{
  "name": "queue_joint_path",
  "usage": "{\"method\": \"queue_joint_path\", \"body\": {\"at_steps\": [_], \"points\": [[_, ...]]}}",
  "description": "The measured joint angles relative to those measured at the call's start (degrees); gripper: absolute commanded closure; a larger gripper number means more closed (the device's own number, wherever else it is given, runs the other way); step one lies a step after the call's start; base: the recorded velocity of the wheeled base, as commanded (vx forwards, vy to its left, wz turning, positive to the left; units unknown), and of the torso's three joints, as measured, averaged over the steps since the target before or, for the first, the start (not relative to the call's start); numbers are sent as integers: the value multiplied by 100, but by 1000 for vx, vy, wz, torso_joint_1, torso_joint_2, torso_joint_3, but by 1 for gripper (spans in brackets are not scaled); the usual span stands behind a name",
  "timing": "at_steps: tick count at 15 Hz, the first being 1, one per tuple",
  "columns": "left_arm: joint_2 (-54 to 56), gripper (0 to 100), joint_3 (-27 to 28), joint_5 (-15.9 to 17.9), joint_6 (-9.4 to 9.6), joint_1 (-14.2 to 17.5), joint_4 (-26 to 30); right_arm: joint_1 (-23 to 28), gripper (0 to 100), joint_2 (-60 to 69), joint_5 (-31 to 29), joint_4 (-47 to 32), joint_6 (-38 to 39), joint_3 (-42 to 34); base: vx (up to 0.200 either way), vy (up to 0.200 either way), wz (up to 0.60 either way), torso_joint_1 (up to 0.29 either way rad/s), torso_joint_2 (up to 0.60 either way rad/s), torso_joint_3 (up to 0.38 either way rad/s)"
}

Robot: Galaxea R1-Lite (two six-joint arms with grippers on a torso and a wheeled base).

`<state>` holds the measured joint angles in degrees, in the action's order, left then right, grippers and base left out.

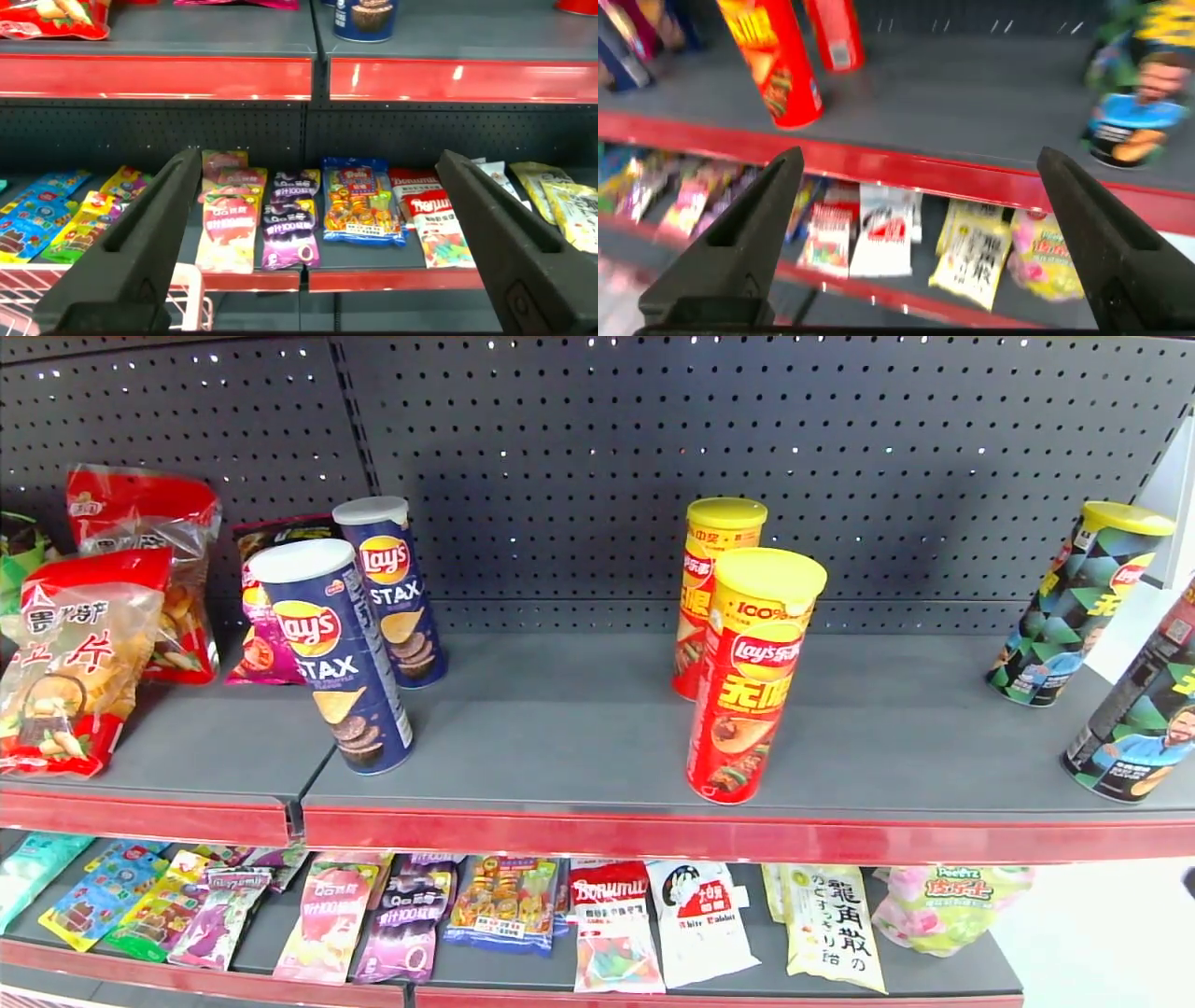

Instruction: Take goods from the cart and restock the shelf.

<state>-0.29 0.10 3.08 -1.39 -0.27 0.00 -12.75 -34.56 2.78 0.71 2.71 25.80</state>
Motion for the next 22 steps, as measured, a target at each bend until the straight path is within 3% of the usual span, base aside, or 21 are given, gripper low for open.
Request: {"method": "queue_joint_path", "body": {"at_steps": [4,8,22], "points": [[0,0,0,0,0,0,0,-629,0,-2374,-445,468,-41,755,0,0,0,0,0,0],[0,0,0,0,0,0,0,-1014,0,-3961,-951,1000,-77,1176,0,0,0,0,0,0],[-1,0,0,-2,0,0,0,-1282,0,-5650,-1471,1591,-156,1714,0,0,0,0,0,0]]}}
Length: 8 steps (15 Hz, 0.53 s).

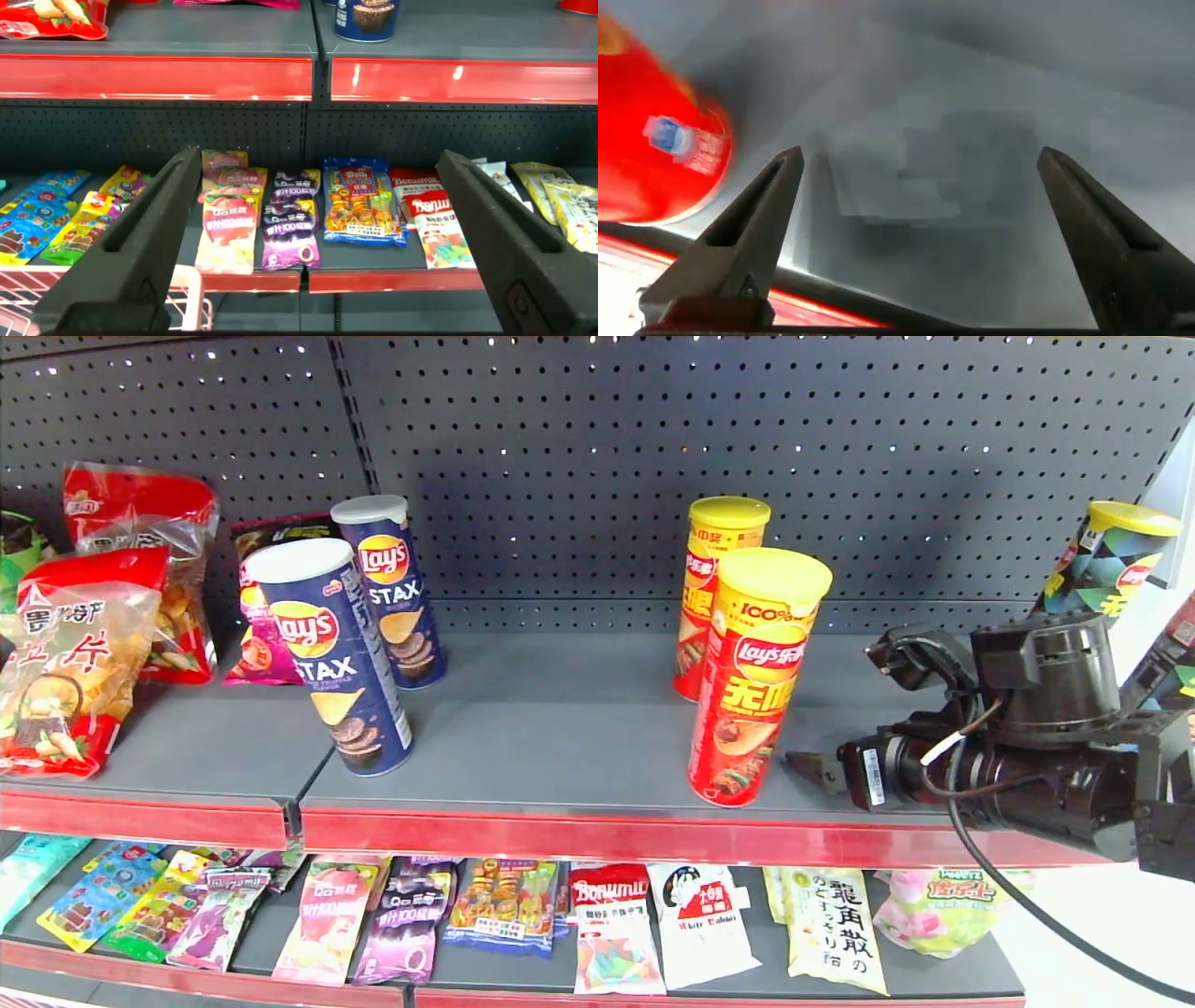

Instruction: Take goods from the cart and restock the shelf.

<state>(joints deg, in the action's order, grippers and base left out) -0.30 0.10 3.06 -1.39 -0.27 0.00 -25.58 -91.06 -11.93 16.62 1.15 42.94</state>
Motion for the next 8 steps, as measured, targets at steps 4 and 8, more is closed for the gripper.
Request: {"method": "queue_joint_path", "body": {"at_steps": [4,8], "points": [[0,0,0,2,0,0,0,-146,0,-141,0,-4,-26,44,0,0,0,0,0,0],[0,0,0,2,0,0,0,-221,0,-279,-2,2,-55,185,0,0,0,0,0,0]]}}
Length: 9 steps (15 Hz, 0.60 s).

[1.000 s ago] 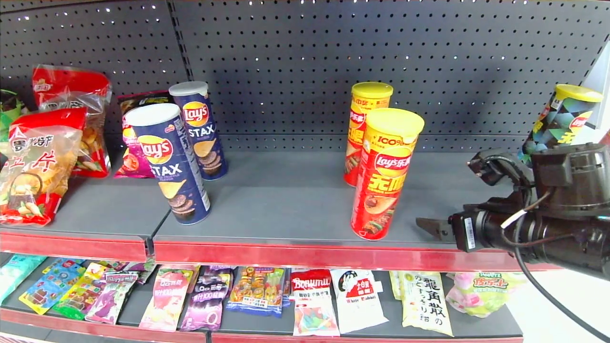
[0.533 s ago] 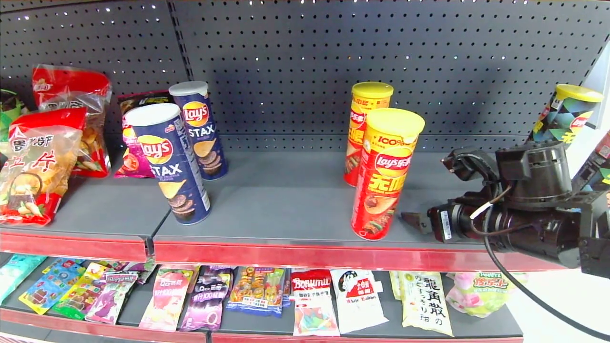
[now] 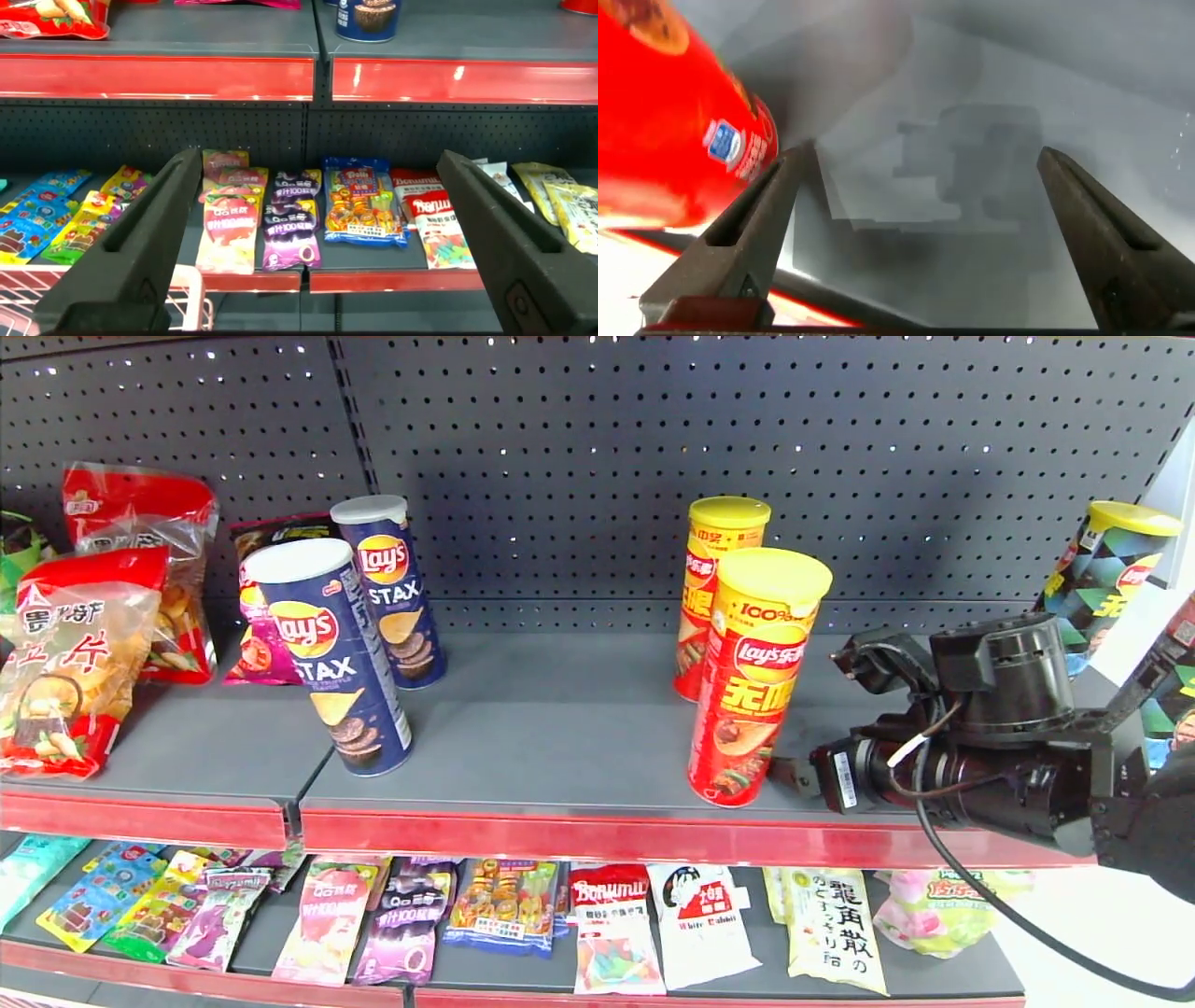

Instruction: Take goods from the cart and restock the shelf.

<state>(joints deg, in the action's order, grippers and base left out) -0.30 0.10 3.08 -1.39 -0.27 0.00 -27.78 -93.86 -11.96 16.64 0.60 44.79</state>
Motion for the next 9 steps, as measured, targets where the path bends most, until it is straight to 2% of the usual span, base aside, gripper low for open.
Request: {"method": "queue_joint_path", "body": {"at_steps": [9], "points": [[-2,0,0,0,2,0,0,-145,0,-50,-16,-4,-5,-46,0,0,0,0,0,0]]}}
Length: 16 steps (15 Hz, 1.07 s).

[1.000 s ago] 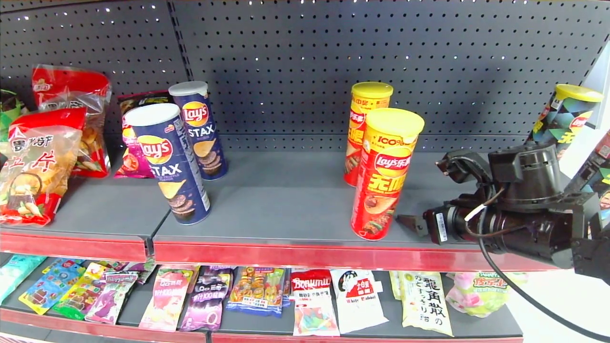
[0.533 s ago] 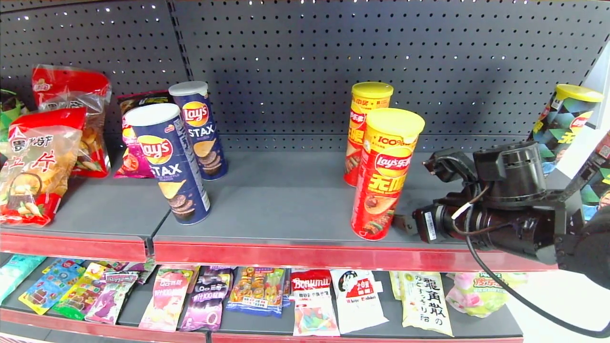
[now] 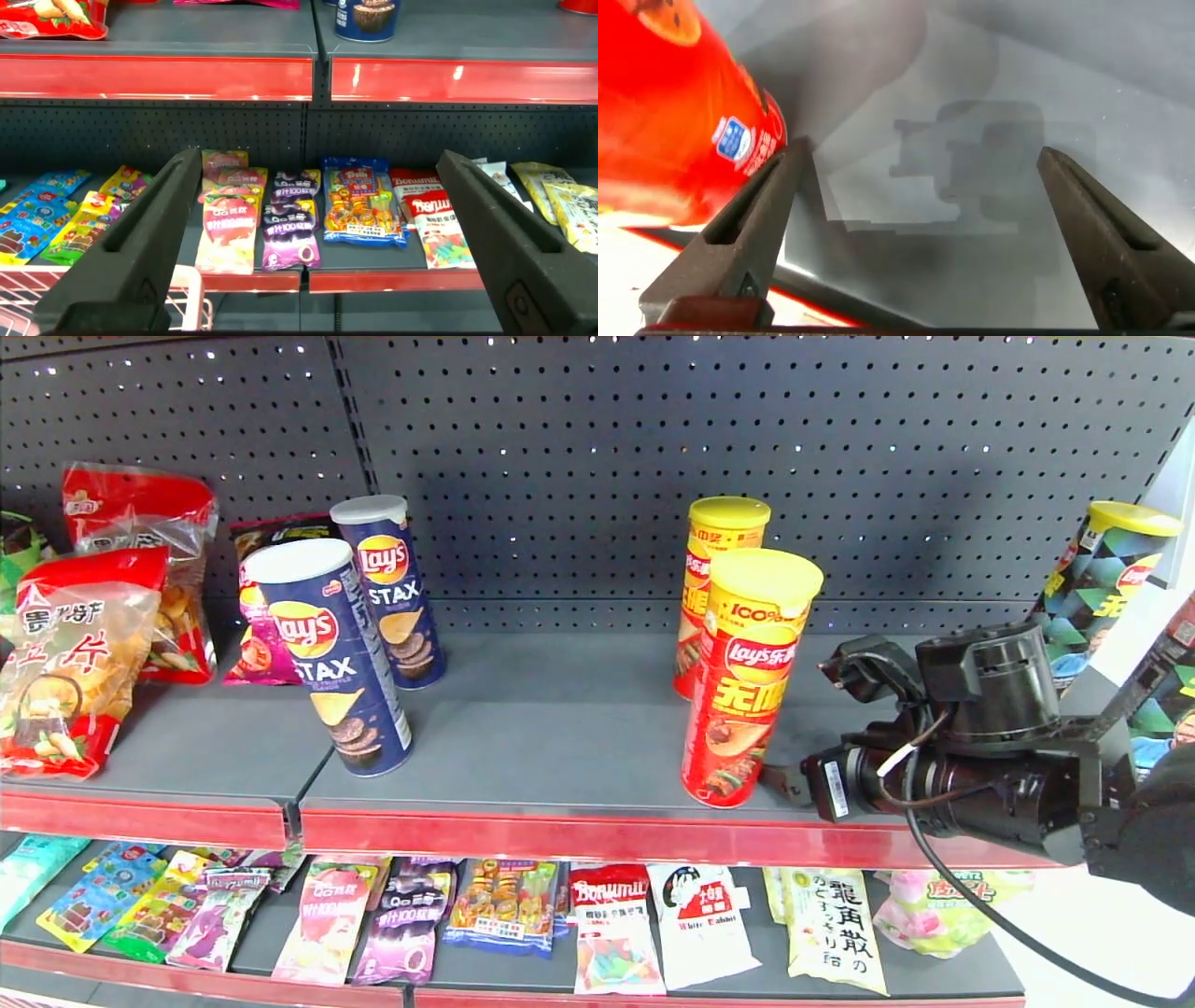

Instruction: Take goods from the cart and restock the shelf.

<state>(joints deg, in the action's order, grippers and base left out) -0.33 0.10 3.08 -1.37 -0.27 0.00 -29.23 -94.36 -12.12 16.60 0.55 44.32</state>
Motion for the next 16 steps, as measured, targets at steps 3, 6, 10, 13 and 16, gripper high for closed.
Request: {"method": "queue_joint_path", "body": {"at_steps": [3,6,10,13,16], "points": [[0,0,0,0,-2,0,0,-34,0,41,5,-32,0,-26,0,0,0,0,0,0],[0,0,0,0,-2,0,0,-102,0,54,7,-43,5,-34,0,0,0,0,0,0],[-2,0,0,-2,-2,0,0,-141,0,56,9,-40,11,-34,0,0,0,0,0,0],[-2,0,0,0,-2,0,0,-141,0,59,9,-40,11,-37,0,0,0,0,0,0],[-2,0,0,0,-2,0,0,-122,0,87,11,-11,13,-89,0,0,0,0,0,0]]}}
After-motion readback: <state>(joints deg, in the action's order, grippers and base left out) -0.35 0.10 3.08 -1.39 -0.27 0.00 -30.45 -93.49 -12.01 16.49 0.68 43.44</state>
